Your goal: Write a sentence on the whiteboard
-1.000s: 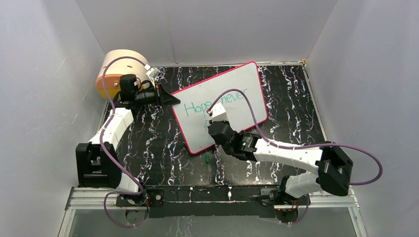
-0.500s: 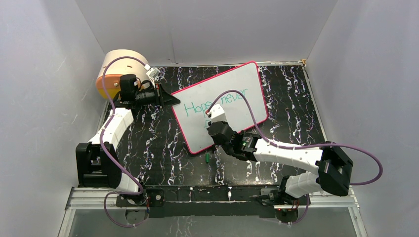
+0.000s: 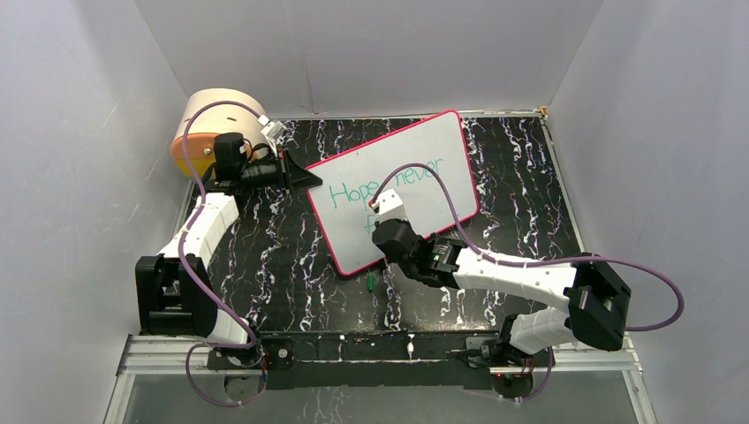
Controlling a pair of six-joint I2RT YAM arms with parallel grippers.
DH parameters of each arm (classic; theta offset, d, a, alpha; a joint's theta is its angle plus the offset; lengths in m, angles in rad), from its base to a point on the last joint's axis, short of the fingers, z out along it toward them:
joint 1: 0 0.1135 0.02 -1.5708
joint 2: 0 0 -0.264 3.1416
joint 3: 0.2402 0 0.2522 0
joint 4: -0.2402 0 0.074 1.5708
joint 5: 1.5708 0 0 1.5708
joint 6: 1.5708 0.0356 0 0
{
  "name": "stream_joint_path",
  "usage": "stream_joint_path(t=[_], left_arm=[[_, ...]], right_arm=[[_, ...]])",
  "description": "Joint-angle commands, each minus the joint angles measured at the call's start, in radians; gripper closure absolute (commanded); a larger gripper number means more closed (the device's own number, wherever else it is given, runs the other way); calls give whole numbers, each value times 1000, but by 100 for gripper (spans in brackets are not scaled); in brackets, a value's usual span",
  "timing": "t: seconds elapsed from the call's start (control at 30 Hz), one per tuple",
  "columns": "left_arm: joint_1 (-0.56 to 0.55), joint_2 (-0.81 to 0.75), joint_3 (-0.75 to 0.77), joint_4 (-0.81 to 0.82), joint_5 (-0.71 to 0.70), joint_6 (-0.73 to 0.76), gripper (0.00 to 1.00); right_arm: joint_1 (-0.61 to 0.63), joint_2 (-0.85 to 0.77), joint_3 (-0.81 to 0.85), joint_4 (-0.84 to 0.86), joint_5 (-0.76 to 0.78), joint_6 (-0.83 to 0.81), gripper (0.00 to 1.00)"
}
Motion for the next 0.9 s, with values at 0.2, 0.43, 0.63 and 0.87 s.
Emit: stream_joint_path(t=[0.2,0.43,0.63,0.87], left_arm=[[-38,38,-38,-85,-167,104,100],[-38,38,-37,-86,-168,104,100],[-38,40,-37,-86,-166,103,100],[-38,43,-36,-86,-168,104,100]], right_arm=[[-18,-23,11,59,88,-2,100],[-21,-17,16,117,74,-29,100],[-25,-28,20,146,81,-46,100],[-30,-26,24,148,79,-57,100]])
